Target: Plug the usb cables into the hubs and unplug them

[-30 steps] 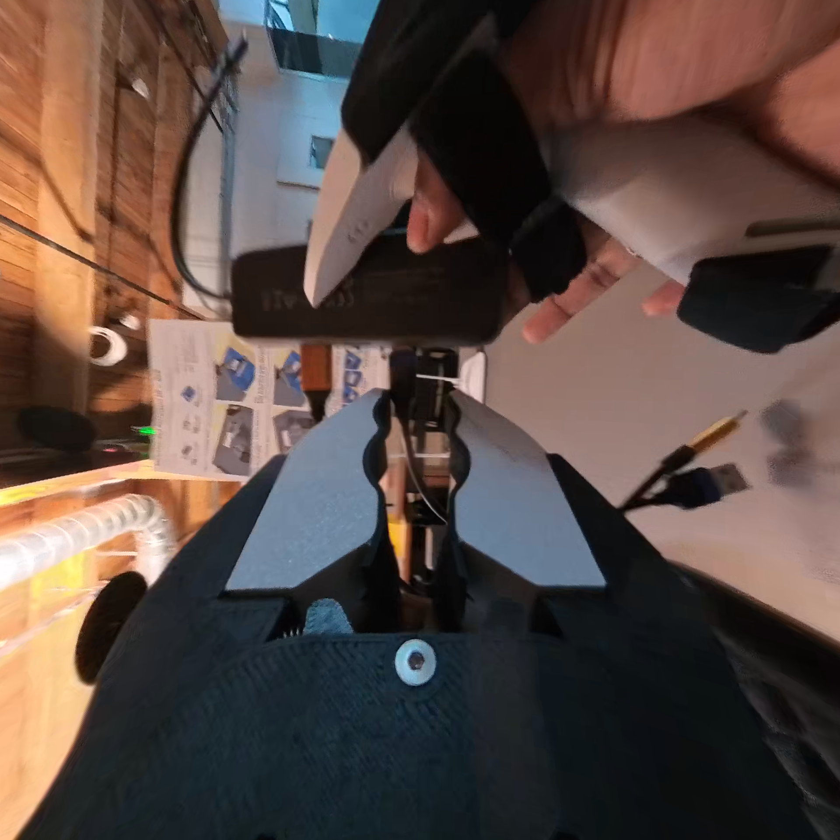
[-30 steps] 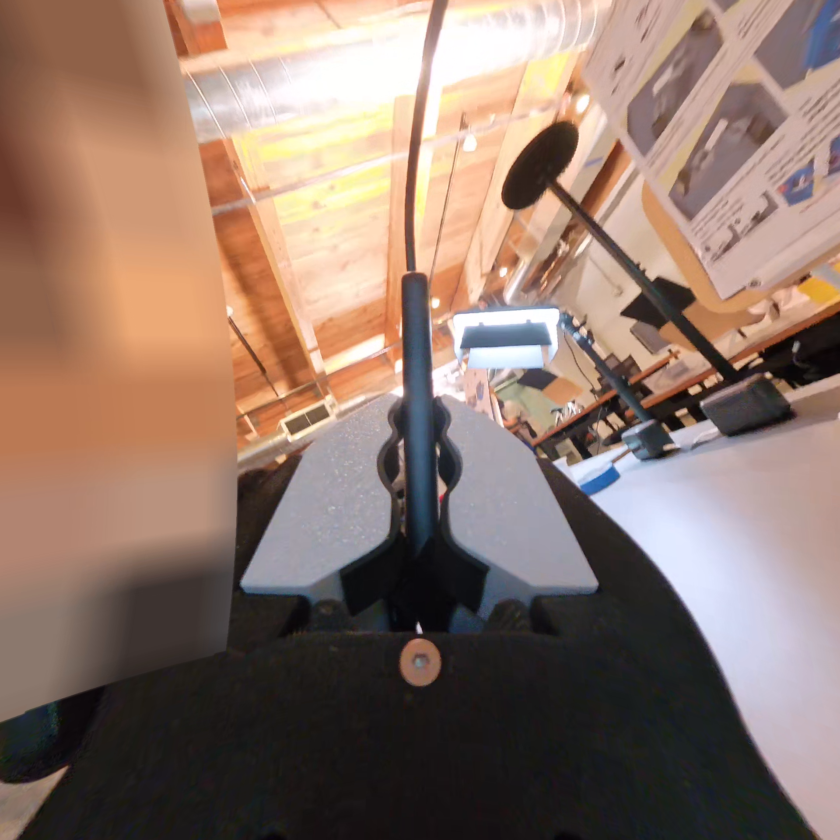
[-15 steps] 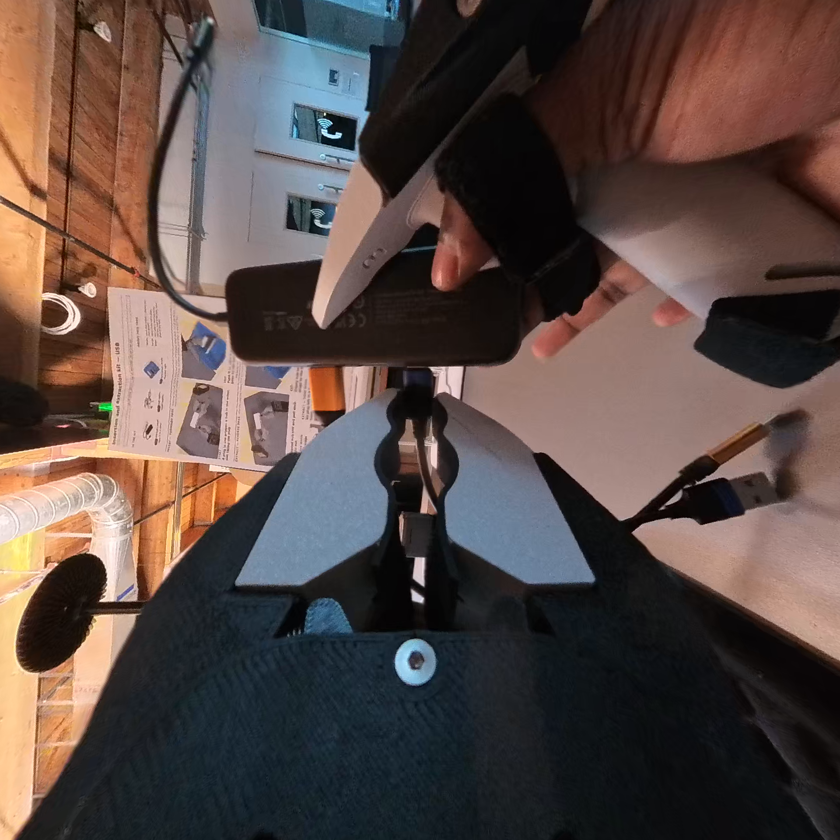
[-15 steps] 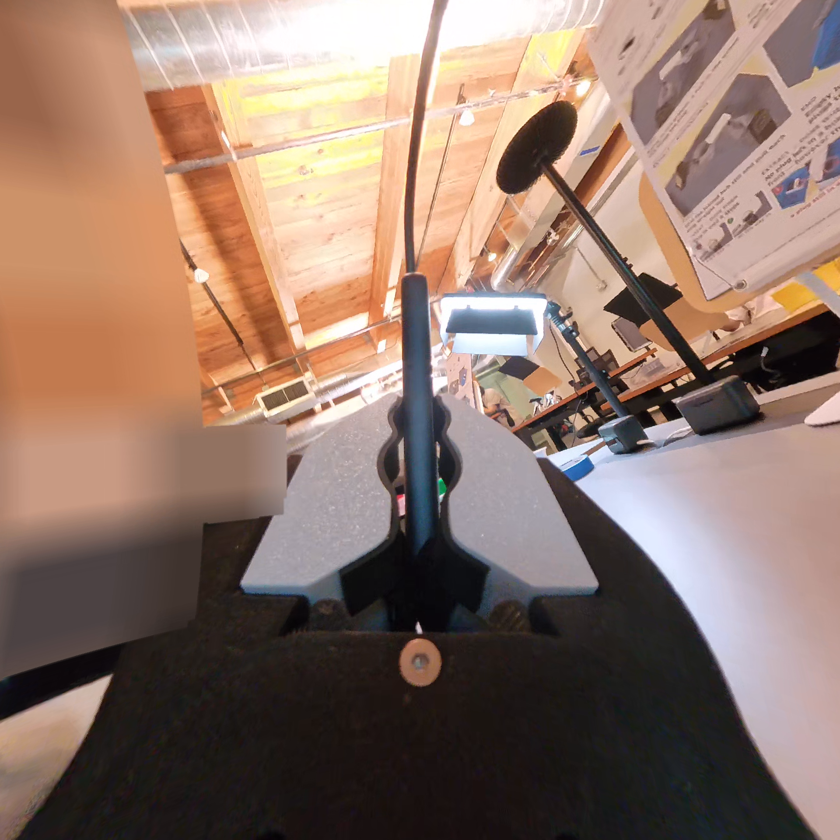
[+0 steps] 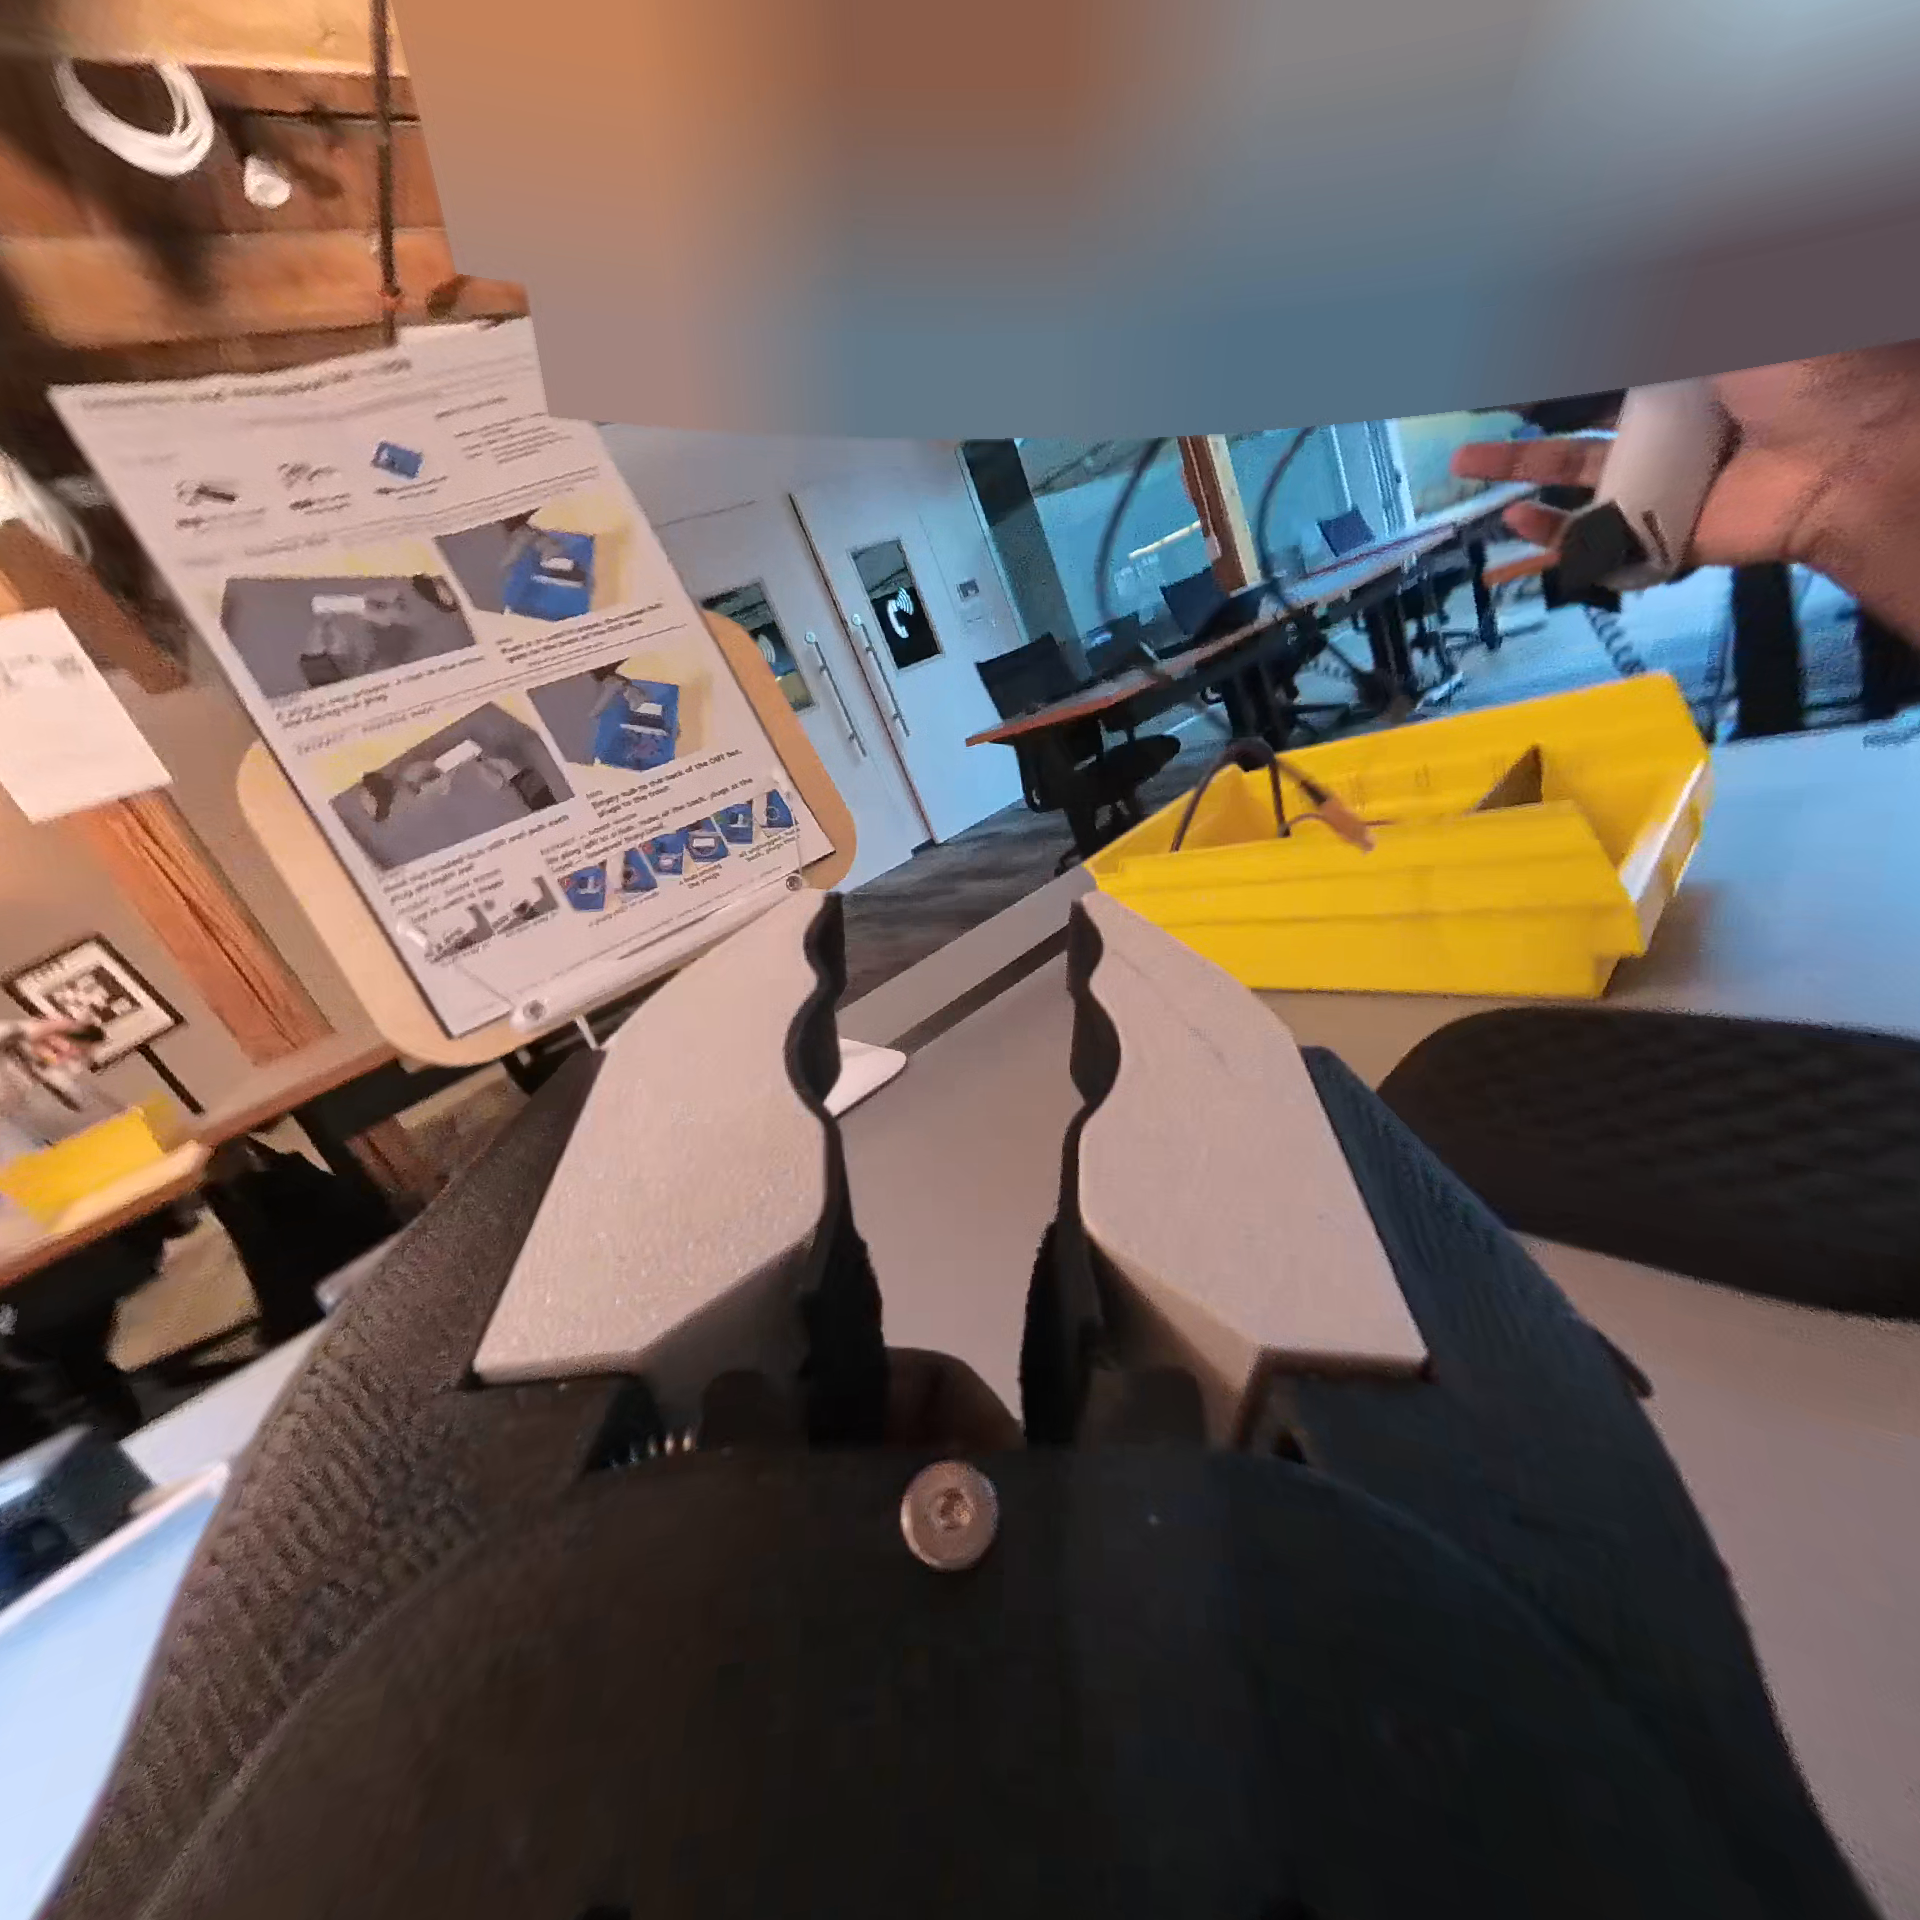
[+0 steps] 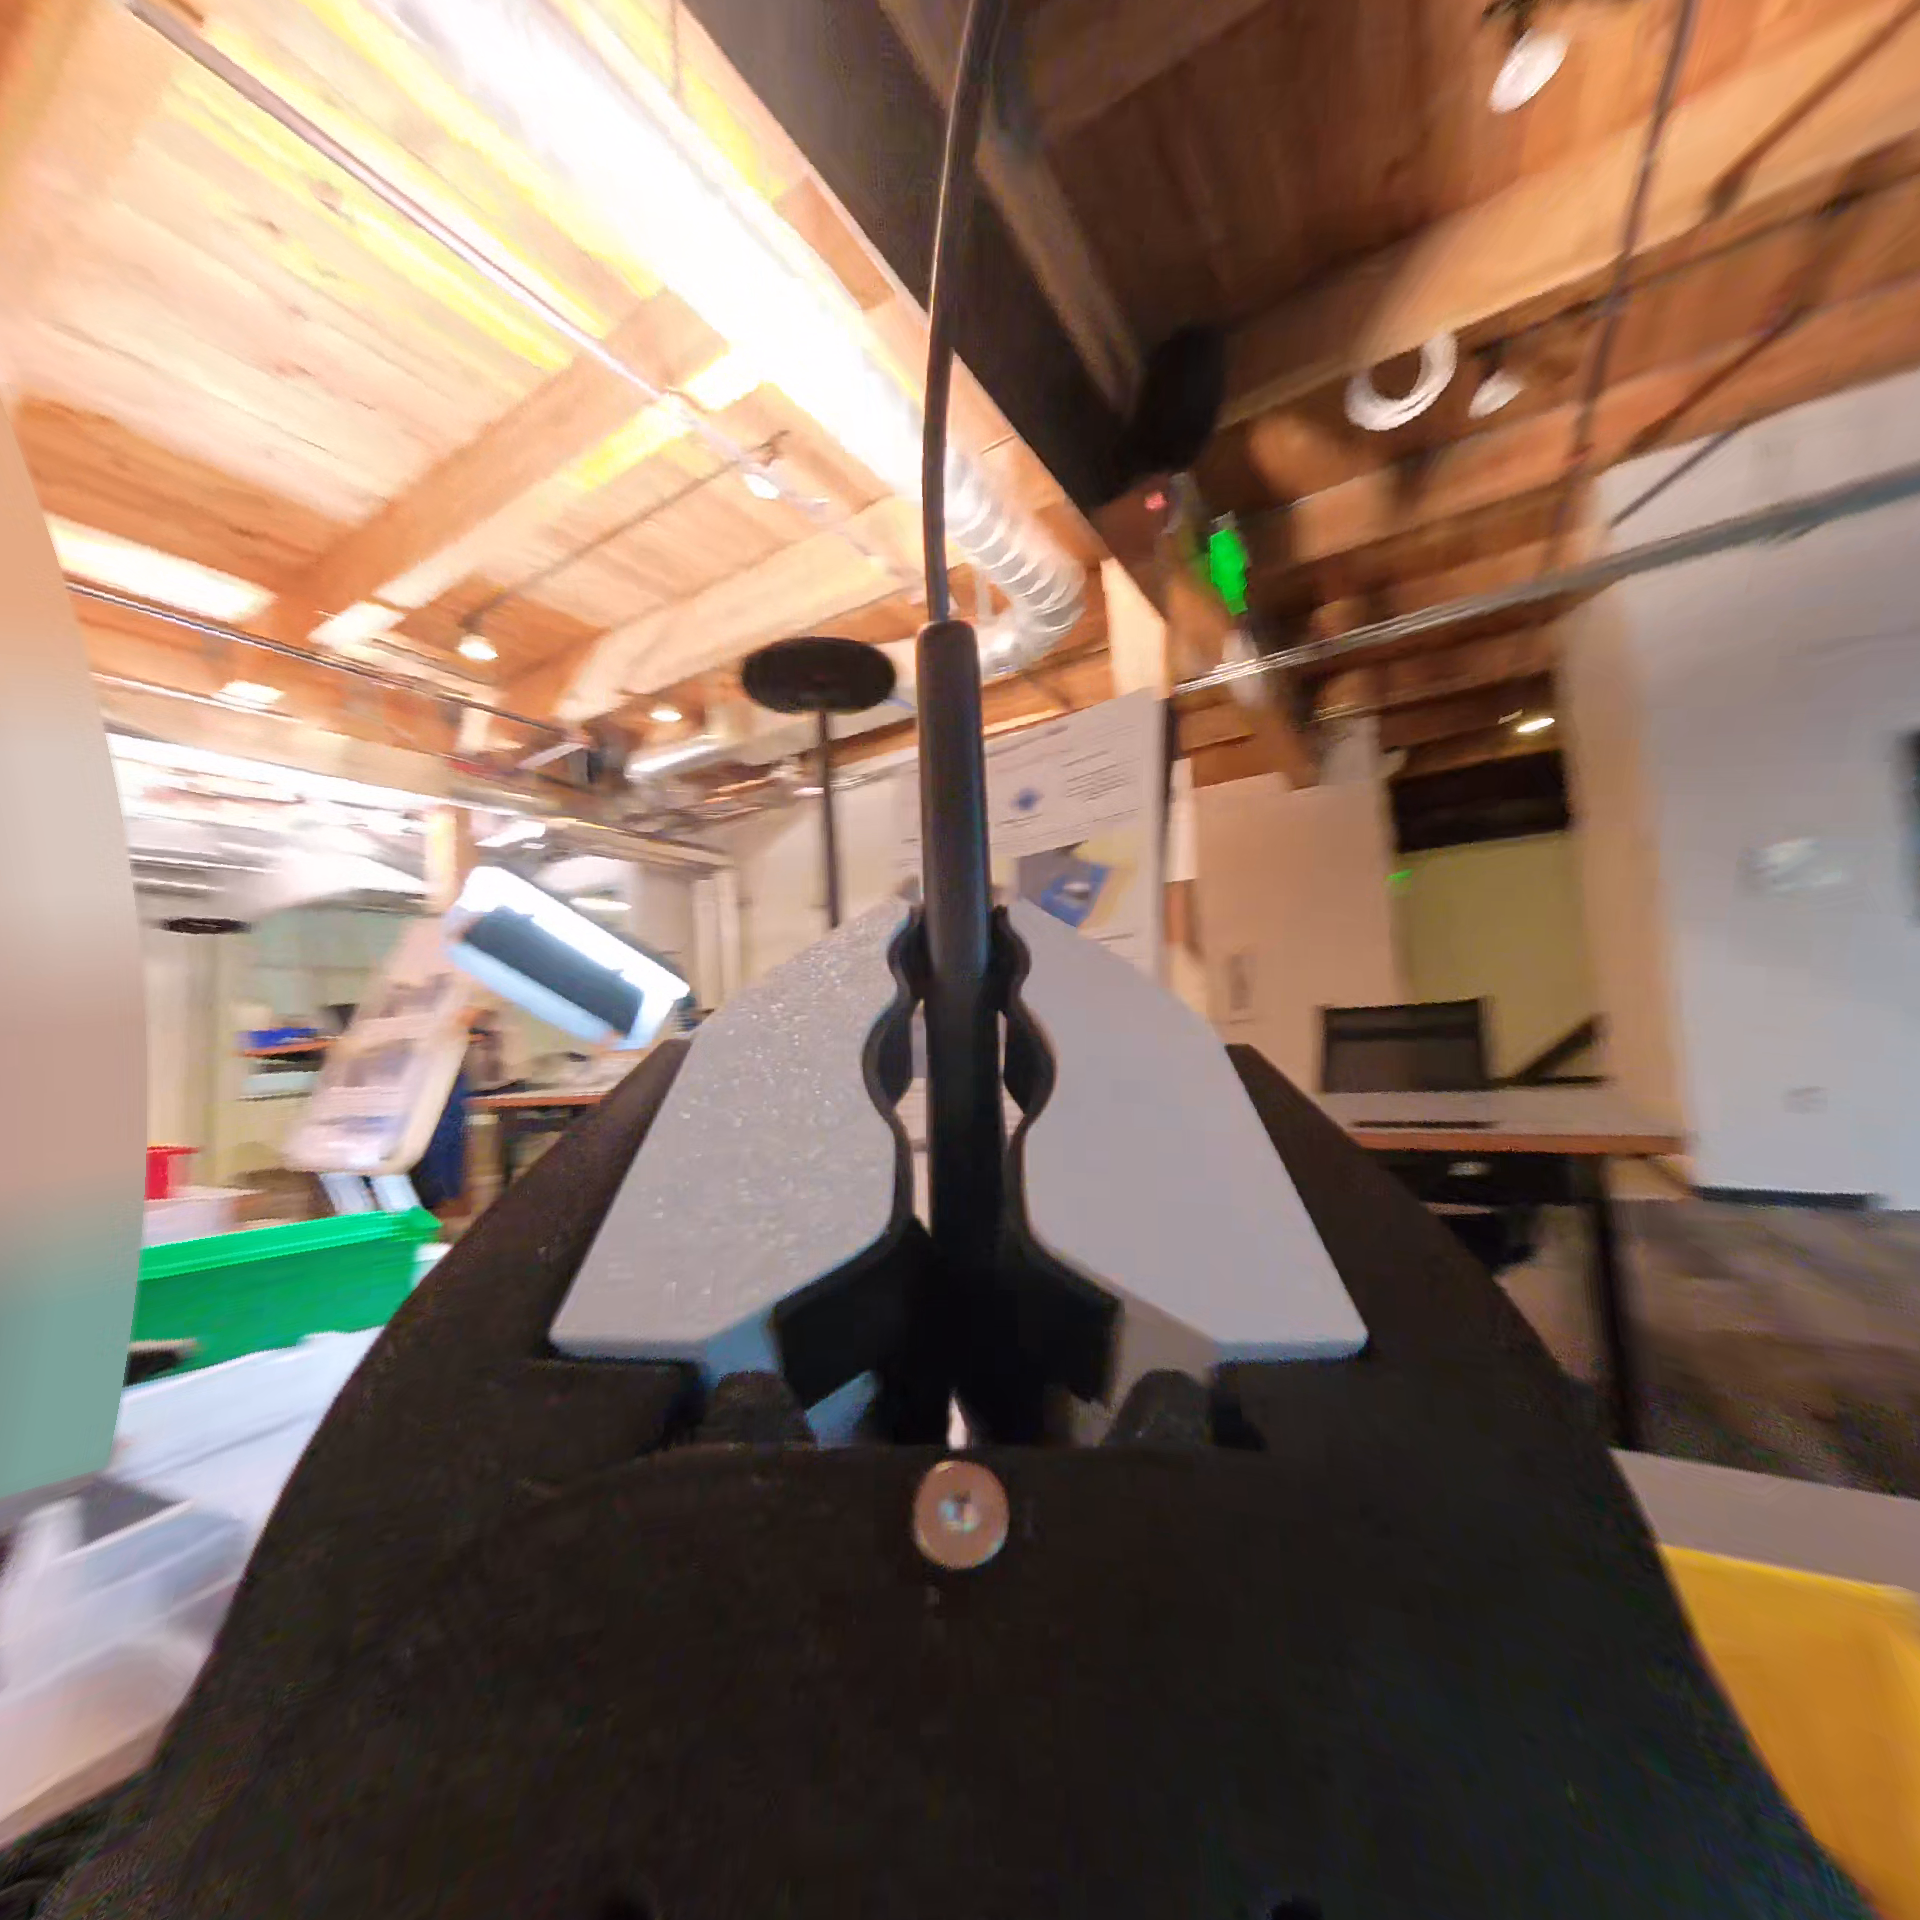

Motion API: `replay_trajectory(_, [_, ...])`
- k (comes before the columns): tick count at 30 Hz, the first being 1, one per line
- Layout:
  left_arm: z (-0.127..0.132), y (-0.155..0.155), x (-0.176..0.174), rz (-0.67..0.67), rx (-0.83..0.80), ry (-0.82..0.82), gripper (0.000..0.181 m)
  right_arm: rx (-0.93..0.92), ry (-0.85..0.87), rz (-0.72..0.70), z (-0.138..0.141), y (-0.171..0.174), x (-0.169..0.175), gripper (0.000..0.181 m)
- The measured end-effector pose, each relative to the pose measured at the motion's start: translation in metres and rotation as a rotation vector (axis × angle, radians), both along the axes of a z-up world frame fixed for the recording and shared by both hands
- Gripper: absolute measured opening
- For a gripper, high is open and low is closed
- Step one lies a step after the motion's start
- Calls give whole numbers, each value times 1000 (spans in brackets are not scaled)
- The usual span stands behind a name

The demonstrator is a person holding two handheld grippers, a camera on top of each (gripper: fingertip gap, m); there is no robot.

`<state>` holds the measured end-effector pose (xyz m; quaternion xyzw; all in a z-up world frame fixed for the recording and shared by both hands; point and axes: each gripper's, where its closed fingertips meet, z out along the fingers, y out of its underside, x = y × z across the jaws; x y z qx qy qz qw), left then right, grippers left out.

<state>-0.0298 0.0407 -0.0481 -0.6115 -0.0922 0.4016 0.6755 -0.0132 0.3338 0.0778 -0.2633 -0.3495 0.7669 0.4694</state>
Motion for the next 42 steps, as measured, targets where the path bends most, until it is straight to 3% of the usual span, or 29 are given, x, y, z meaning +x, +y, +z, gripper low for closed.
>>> replay_trajectory(1, [2, -6, -3, -2, 33, -32, 41, 16, 3, -68, 6, 16, -1, 12])
replay_trajectory(4, [3, -16, -11, -47, 142, -144, 41, 67, -73, -219, 3, 52, -14, 12])
replay_trajectory(8, [-1, -25, -19, -104, 252, -280, 41, 130, -247, -297, -39, 77, -51, 12])
replay_trajectory(15, [-4, -38, -31, -71, 295, -344, 41, 18, -630, -147, -138, 86, -102, 12])
replay_trajectory(17, [-4, -40, -32, -72, 306, -353, 41, 2, -710, -174, -156, 95, -109, 23])
replay_trajectory(21, [-6, -42, -34, -65, 305, -367, 41, -40, -747, -312, -162, 121, -112, 67])
replay_trajectory(23, [-8, -40, -36, -59, 293, -371, 41, -50, -661, -362, -146, 127, -108, 101])
replay_trajectory(26, [-10, -39, -36, -55, 287, -373, 41, -114, -334, -282, -85, 101, -84, 141])
replay_trajectory(27, [-10, -39, -36, -58, 290, -376, 41, -159, -201, -188, -59, 82, -68, 145])
replay_trajectory(29, [-10, -38, -36, -66, 300, -383, 41, -289, 82, 148, -1, 31, -15, 145])
replay_trajectory(32, [-11, -36, -37, -73, 309, -397, 41, -473, 489, 710, 68, -46, 101, 145])
replay_trajectory(34, [-13, -34, -37, -79, 311, -404, 41, -421, 614, 928, 87, -107, 163, 145])
replay_trajectory(36, [-14, -30, -35, -93, 312, -410, 41, -325, 691, 1048, 94, -156, 204, 145])
replay_trajectory(42, [-13, -28, -32, -97, 289, -389, 41, -249, 804, 1195, 101, -185, 237, 145])
